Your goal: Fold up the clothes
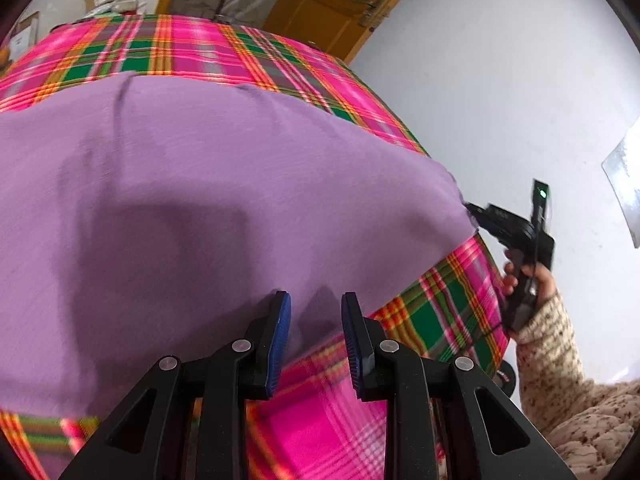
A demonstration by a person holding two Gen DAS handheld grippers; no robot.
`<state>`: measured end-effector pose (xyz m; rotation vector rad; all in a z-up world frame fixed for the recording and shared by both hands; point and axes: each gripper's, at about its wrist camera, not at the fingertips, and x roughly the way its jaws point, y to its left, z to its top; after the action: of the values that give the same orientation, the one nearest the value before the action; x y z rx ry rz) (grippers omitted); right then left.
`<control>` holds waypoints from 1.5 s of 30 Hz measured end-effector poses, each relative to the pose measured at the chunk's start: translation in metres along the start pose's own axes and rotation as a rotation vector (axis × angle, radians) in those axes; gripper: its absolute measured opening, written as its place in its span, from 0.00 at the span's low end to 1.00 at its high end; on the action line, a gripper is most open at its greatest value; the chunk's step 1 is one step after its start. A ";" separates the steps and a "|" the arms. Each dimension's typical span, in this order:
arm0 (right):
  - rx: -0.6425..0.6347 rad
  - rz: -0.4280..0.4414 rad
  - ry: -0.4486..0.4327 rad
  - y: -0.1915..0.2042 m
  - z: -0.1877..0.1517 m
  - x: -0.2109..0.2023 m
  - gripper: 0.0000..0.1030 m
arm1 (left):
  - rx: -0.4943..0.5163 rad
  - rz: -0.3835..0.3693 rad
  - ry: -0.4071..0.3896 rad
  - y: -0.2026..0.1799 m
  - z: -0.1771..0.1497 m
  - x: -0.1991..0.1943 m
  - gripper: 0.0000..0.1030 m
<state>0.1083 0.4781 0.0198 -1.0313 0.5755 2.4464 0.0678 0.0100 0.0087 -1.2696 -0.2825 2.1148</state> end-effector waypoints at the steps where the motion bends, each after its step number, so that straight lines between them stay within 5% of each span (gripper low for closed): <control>1: 0.000 0.001 -0.010 0.002 -0.002 -0.006 0.34 | -0.004 0.021 -0.006 0.003 -0.003 -0.005 0.26; 5: -0.060 0.127 -0.056 0.040 -0.009 -0.029 0.34 | -0.042 0.086 -0.041 0.018 -0.015 -0.027 0.26; 11: -0.253 0.245 0.019 0.115 -0.040 -0.020 0.34 | -0.145 0.171 -0.093 0.050 -0.033 -0.059 0.26; 15: -0.298 0.274 0.108 0.137 -0.065 -0.007 0.35 | -0.213 0.228 -0.127 0.072 -0.044 -0.080 0.26; 22: -0.449 0.318 0.086 0.187 -0.083 -0.023 0.35 | -0.363 0.344 -0.196 0.117 -0.056 -0.121 0.26; 29: -0.589 0.393 0.152 0.235 -0.109 -0.028 0.35 | -0.460 0.376 -0.258 0.145 -0.049 -0.143 0.26; 33: -0.551 0.537 0.199 0.246 -0.097 -0.035 0.35 | -0.487 0.410 -0.274 0.155 -0.044 -0.150 0.26; 38: -0.560 0.509 0.145 0.272 -0.074 -0.028 0.35 | -0.417 0.388 -0.330 0.145 -0.018 -0.156 0.26; 45: -0.556 0.518 0.090 0.319 -0.036 -0.009 0.35 | -0.364 0.312 -0.283 0.136 0.033 -0.136 0.26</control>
<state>-0.0331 0.1946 0.0699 -1.3369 0.1951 3.1367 0.0272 -0.1749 0.0560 -1.2746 -0.6538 2.6034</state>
